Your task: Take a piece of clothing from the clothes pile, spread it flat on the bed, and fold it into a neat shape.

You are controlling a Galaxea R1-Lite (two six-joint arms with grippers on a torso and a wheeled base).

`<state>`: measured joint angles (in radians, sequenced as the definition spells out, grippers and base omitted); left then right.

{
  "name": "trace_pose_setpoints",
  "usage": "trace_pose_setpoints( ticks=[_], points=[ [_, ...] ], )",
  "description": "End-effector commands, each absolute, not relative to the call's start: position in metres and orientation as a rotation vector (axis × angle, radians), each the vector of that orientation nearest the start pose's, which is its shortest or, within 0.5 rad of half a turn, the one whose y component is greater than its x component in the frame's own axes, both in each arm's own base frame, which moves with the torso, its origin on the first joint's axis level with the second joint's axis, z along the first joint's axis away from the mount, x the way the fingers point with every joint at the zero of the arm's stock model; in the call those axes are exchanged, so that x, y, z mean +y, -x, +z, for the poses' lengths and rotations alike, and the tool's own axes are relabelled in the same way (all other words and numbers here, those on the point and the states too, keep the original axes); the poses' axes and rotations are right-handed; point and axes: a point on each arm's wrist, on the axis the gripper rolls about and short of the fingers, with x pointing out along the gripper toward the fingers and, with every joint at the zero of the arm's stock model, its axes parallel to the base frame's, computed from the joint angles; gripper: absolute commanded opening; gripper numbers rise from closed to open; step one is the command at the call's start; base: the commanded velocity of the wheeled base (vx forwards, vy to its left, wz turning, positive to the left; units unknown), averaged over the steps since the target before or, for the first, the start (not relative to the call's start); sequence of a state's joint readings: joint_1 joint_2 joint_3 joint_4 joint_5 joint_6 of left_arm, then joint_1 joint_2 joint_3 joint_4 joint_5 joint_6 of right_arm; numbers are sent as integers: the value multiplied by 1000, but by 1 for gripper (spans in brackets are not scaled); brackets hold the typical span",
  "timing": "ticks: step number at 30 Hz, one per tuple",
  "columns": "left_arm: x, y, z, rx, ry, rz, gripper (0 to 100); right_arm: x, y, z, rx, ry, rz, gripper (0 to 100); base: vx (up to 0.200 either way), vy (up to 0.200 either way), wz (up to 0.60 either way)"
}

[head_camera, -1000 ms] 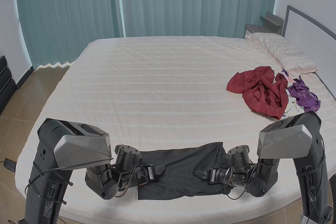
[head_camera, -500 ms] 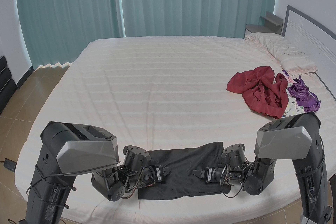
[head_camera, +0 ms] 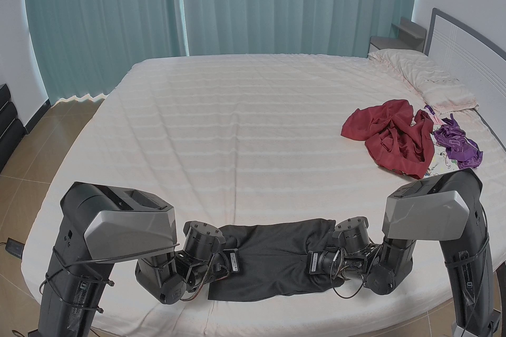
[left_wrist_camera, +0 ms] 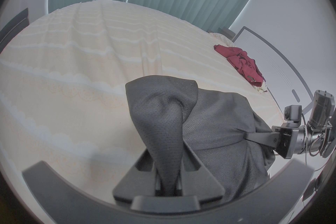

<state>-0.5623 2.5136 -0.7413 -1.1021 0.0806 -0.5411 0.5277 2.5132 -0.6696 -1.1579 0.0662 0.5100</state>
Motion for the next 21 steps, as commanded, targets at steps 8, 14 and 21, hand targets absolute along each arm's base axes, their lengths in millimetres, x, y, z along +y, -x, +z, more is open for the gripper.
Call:
trace_pose_setpoints(
  ticks=[8,14,21],
  points=[
    [-184,-310,-73,745,304,-245,100,176,-299,-78,802,-320,379,0,0,0,0],
    [-180,-311,-56,683,316,-215,100,176,-299,-78,803,-320,379,0,0,0,0],
    [-181,-306,-37,571,359,-260,100,176,-299,-78,804,-321,378,0,0,0,0]
  ],
)
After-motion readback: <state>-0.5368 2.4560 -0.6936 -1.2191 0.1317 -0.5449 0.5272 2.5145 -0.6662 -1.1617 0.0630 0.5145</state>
